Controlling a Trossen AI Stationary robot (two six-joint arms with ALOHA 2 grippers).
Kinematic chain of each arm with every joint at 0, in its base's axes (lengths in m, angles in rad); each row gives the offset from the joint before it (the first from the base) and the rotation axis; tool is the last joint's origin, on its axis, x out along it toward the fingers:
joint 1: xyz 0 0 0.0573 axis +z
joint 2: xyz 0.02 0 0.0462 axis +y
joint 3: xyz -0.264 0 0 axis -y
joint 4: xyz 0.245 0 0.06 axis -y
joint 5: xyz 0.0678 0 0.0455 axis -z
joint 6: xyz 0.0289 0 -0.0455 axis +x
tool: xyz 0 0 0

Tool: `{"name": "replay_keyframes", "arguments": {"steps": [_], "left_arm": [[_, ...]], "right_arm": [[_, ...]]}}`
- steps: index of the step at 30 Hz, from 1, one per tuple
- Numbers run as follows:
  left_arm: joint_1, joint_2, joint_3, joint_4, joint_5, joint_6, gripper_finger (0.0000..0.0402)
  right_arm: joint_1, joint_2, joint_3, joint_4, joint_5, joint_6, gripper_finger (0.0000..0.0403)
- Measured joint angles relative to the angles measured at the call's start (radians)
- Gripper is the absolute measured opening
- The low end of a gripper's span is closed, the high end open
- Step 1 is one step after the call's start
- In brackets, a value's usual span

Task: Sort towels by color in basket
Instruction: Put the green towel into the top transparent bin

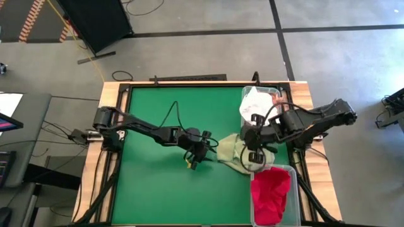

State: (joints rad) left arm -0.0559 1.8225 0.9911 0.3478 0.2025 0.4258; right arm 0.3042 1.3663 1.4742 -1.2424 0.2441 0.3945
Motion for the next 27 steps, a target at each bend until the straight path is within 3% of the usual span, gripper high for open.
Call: {"name": "replay_keyframes", "arguments": {"steps": [8,12,20,23,27], "left_arm": [[0.0,0.155,0.105,0.056,-0.063,0.043,0.0183],[0.001,0.225,0.16,0.065,-0.008,0.052,0.0204],[0.005,0.371,0.317,-0.065,-0.027,0.037,0.0246],[0.012,0.393,0.367,-0.155,-0.049,0.024,0.023],[0.023,0.388,0.384,-0.256,-0.05,0.023,0.0149]], "right_arm": [[0.05,0.0,0.0,0.054,0.0,0.001,0.0143],[0.049,0.0,0.0,0.072,0.001,0.001,0.0143],[0.049,0.0,0.0,0.085,0.008,0.0,0.0143],[0.049,0.0,0.0,0.088,0.008,-0.002,0.0143],[0.05,0.0,0.0,0.091,0.006,-0.002,0.0143]]}}
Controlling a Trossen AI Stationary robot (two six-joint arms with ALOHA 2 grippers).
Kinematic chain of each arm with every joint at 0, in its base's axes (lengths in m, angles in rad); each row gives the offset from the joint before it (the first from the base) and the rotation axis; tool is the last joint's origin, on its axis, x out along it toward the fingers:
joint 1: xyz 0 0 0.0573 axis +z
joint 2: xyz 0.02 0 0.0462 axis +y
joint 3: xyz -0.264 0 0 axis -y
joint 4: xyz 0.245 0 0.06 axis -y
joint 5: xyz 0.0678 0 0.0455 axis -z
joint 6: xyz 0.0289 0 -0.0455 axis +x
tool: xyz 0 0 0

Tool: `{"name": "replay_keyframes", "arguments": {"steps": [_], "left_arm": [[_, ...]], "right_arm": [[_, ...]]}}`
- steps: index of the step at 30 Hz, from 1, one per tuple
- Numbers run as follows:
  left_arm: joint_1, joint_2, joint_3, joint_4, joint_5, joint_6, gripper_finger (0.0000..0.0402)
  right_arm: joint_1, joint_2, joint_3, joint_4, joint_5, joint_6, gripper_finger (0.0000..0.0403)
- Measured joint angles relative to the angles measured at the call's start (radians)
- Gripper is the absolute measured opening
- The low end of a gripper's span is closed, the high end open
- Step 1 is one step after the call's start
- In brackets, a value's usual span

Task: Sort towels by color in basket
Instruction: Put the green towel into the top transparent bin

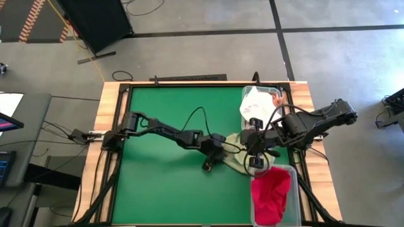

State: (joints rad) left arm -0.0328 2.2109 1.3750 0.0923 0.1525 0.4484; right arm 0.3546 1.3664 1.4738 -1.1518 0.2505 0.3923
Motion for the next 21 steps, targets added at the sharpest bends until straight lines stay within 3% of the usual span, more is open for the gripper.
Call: {"name": "replay_keyframes", "arguments": {"steps": [4,5,13,21], "left_arm": [[0.017,-0.009,0.0,-0.118,-0.008,0.016,0.003],[0.02,-0.01,0.0,-0.148,-0.019,0.021,0.0017],[0.027,-0.091,-0.001,-0.432,-0.11,0.031,0.0005],[0.029,-0.254,-0.014,-0.852,-0.155,0.015,0.0004]], "right_arm": [[0.0,0.0,0.0,0.001,0.0,0.0,0.0143],[0.0,0.0,0.0,0.001,0.001,0.0,0.0143],[0.016,0.0,0.0,0.004,0.009,0.002,0.0143],[0.019,0.0,0.0,-0.001,0.009,-0.001,0.0143]]}}
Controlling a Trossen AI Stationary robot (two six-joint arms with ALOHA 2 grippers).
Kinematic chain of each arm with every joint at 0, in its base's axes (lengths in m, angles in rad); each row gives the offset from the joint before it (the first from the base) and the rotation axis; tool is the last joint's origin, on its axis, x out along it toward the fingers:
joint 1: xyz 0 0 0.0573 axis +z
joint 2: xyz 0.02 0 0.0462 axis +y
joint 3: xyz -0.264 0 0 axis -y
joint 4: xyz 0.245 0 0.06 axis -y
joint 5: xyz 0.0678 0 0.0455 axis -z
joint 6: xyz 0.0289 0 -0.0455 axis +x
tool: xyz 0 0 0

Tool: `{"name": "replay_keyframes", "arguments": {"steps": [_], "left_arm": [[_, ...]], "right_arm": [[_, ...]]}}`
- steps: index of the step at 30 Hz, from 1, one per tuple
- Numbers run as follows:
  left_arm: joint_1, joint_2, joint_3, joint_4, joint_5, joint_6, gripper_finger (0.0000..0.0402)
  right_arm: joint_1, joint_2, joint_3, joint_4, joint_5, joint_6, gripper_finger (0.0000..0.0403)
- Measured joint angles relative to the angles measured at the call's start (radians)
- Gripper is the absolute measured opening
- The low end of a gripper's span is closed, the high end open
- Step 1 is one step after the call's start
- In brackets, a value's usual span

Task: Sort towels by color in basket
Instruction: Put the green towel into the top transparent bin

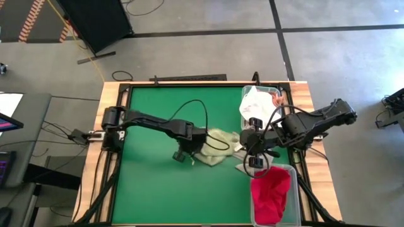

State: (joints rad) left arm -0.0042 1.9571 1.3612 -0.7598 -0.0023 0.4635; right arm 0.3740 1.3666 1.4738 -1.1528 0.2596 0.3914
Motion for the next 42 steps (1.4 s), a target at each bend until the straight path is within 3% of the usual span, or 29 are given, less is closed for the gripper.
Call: {"name": "replay_keyframes", "arguments": {"steps": [5,13,19,23,28,32,38,42], "left_arm": [[-0.001,-0.098,0.003,-0.184,0.028,-0.015,0.0003],[-0.036,-0.154,0.004,-0.384,0.04,0.025,0.0003],[-0.047,-0.246,0.005,-0.166,-0.109,-0.008,0.0002],[-0.034,-0.324,0.005,-0.004,-0.155,-0.001,0.0002],[-0.01,-0.367,0.007,-0.004,-0.008,0.057,0.0007],[0.0,-0.365,0.007,-0.014,0.021,0.059,0.0008],[0.004,-0.339,0.007,-0.073,0.246,0.128,0.0005],[0.005,-0.301,0.007,-0.061,0.276,0.15,0.0005]], "right_arm": [[0.0,0.0,0.0,-0.002,-0.001,-0.007,0.0143],[0.0,0.0,0.0,-0.002,-0.002,-0.007,0.0143],[0.0,0.0,0.0,-0.002,-0.003,-0.007,0.0143],[0.0,0.0,0.0,-0.002,-0.001,-0.002,0.0143],[0.021,0.0,0.0,-0.002,0.0,0.019,0.0143],[0.041,0.0,0.0,-0.001,0.0,0.02,0.0143],[0.044,0.0,0.0,0.007,0.002,0.02,0.0143],[0.045,0.0,0.0,0.009,0.002,0.02,0.0143]]}}
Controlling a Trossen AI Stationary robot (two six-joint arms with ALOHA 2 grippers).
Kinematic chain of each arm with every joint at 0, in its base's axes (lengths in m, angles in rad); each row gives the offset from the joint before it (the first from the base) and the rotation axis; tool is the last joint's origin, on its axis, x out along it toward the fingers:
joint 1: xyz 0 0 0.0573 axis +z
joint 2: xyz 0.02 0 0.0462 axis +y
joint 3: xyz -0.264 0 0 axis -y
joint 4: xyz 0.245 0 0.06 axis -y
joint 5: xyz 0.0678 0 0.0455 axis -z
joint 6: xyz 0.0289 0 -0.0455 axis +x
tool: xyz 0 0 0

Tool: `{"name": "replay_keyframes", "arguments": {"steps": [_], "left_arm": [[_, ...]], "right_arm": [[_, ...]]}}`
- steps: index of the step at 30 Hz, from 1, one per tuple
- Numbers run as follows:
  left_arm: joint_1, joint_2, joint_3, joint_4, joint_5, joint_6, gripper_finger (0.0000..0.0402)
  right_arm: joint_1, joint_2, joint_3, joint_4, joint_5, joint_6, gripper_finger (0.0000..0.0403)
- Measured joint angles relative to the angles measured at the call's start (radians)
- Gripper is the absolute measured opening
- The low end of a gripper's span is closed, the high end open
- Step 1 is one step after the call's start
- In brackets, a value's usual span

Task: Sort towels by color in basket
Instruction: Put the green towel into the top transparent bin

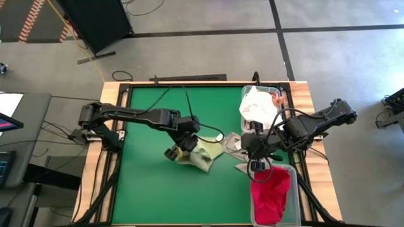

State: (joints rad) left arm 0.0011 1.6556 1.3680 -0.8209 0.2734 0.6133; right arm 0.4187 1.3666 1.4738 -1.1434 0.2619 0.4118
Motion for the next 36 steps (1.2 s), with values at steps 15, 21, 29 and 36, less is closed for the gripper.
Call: {"name": "replay_keyframes", "arguments": {"steps": [15,21,29,36], "left_arm": [[0.016,0.209,0.0,0.209,0.018,-0.034,0.0046],[0.019,0.229,0.002,0.312,0.009,-0.05,0.0117],[0.013,0.227,-0.02,0.388,-0.037,-0.033,0.0251],[0.013,0.248,-0.096,0.477,-0.038,-0.071,0.0321]], "right_arm": [[0.0,0.0,0.0,0.016,0.001,0.0,0.0143],[0.0,0.0,0.0,0.016,0.001,-0.001,0.0143],[0.0,0.0,0.0,0.019,0.001,-0.001,0.0143],[0.0,0.0,0.0,0.021,0.001,-0.001,0.0143]]}}
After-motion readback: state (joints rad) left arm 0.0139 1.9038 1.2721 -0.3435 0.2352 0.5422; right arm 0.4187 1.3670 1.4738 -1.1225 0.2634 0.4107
